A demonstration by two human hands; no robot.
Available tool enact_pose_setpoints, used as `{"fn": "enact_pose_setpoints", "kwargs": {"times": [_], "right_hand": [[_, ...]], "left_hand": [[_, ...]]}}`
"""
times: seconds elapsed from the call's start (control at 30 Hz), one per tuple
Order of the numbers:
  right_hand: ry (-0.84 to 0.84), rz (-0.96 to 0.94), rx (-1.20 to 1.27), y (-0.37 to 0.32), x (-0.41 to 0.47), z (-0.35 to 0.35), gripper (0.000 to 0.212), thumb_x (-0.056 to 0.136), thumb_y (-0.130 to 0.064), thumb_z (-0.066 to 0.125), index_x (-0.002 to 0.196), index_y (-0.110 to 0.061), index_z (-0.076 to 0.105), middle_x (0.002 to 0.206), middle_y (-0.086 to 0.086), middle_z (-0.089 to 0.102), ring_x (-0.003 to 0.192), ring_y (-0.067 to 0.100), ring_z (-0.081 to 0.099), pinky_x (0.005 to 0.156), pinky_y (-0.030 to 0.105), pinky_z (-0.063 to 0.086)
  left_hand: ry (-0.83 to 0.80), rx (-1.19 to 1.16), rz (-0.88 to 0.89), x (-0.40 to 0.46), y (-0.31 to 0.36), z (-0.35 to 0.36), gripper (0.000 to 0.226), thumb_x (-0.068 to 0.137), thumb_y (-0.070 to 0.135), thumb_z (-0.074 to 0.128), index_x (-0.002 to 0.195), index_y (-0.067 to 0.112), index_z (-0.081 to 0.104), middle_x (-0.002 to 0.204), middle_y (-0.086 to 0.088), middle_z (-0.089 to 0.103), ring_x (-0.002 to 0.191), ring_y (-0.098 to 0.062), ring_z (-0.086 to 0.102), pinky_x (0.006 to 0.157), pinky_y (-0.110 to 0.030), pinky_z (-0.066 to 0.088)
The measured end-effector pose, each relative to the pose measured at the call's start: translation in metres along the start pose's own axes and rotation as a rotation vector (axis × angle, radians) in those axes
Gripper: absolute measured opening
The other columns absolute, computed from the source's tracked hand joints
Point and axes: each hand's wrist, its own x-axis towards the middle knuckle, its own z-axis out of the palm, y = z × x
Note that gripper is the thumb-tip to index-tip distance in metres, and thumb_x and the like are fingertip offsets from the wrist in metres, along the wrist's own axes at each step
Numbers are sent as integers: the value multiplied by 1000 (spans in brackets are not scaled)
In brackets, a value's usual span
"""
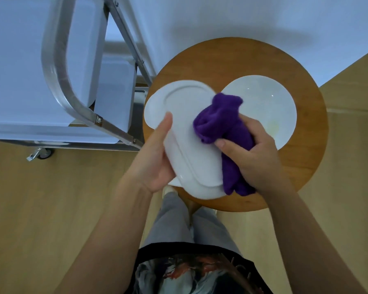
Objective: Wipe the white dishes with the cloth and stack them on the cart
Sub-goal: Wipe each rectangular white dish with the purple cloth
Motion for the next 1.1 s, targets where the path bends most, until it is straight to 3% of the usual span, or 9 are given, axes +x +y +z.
{"fn": "enact_pose_setpoints", "kwargs": {"times": [0.07,0.2,0.37,0.53,0.67,0.8,0.93,1.0,1.1], "right_hand": [[-19,-48,-74,-3,3,0,38,72,-44,65,103,-54,46,111,-21,55,98,-4,56,77,19,52],[249,-48,-31,-2,-1,20,23,78,-42,55,96,-50,45,103,-22,55,95,-1,56,79,20,51],[466,-30,-4,-5,-25,64,28,81,-36,54,101,-53,43,129,-5,52,118,12,49,101,40,44],[182,50,50,15,-46,38,21,68,-21,56,87,-29,59,98,3,62,92,21,58,84,51,48],[242,-97,71,1,-35,-4,29,65,-13,52,86,-31,60,90,-19,63,87,6,59,71,25,49],[91,-125,-110,-26,10,10,50,72,-20,52,121,-28,50,122,-6,56,110,10,53,92,34,49],[13,-110,-344,-25,23,53,69,77,-50,52,138,-21,40,140,-2,42,127,16,39,104,41,38],[112,-121,-271,-21,15,68,56,78,-53,55,125,-24,49,126,-7,52,116,12,48,95,39,45],[139,-119,-186,-12,0,79,31,82,-49,58,105,-31,51,99,-14,58,95,6,57,83,33,53]], "left_hand": [[-11,-61,1,0,-5,3,60,81,51,51,133,21,50,124,-10,64,112,-28,63,84,-43,55],[28,-188,124,4,-13,17,55,79,51,51,125,21,55,116,-7,69,105,-25,67,77,-39,57],[152,-224,84,9,-23,30,78,66,60,55,131,18,51,119,-13,66,104,-28,67,79,-41,56],[146,0,79,8,-20,4,75,71,60,46,134,20,46,121,-8,66,110,-26,64,86,-41,55],[62,79,53,1,-10,-25,64,79,59,41,134,26,47,122,-1,66,110,-21,65,82,-38,57],[-17,187,5,-5,-19,-17,50,85,55,40,119,27,62,113,-2,71,105,-18,67,74,-29,57],[34,247,97,-2,-24,-5,47,96,52,32,128,26,55,118,-3,68,111,-19,63,87,-36,54],[82,238,127,-2,-26,-3,46,99,50,30,129,24,54,118,-5,68,112,-21,63,92,-44,51],[180,182,150,-3,-33,-4,42,101,44,31,127,21,55,114,-4,70,108,-19,65,88,-39,54]]}}
